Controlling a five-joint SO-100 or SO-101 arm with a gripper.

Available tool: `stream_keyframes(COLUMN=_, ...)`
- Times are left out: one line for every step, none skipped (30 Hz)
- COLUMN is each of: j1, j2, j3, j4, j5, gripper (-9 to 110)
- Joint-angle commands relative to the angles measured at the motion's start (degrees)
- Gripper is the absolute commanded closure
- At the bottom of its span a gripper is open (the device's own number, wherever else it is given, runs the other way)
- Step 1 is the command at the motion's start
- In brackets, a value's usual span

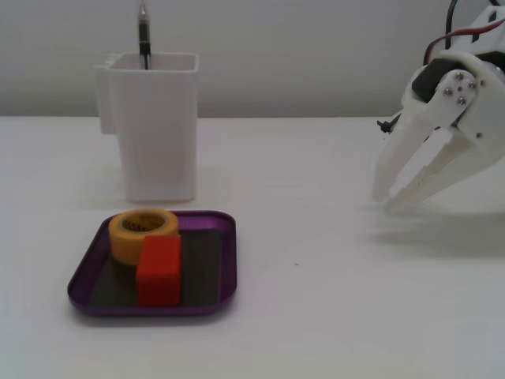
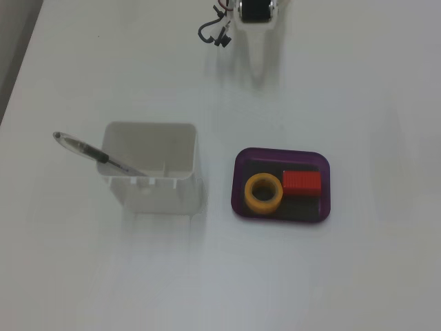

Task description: Grab up the yellow tape and put it in the box.

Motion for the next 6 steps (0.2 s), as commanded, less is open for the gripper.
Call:
stream_keyframes(j1=0.09, j2=3.6, j3=0.53, j4=-0.53, j5=-0.18, gripper=102)
stream_keyframes(j1=0.09, j2=3.6, j3=0.53, j4=-0.53, j5=-0.18, gripper=102)
stream_keyframes(j1=0.09, j2=3.6, j3=0.53, j4=-0.53, j5=-0.18, gripper=102)
stream_keyframes(j1=0.09, j2=3.6, j3=0.53, j4=-0.53, j5=-0.18, gripper=102)
stream_keyframes(j1=0.09, j2=3.6, j3=0.53, j4=-0.53, j5=-0.18, gripper=102)
stream_keyframes(j1=0.09, j2=3.6, j3=0.53, j4=-0.53, j5=-0.18, gripper=102)
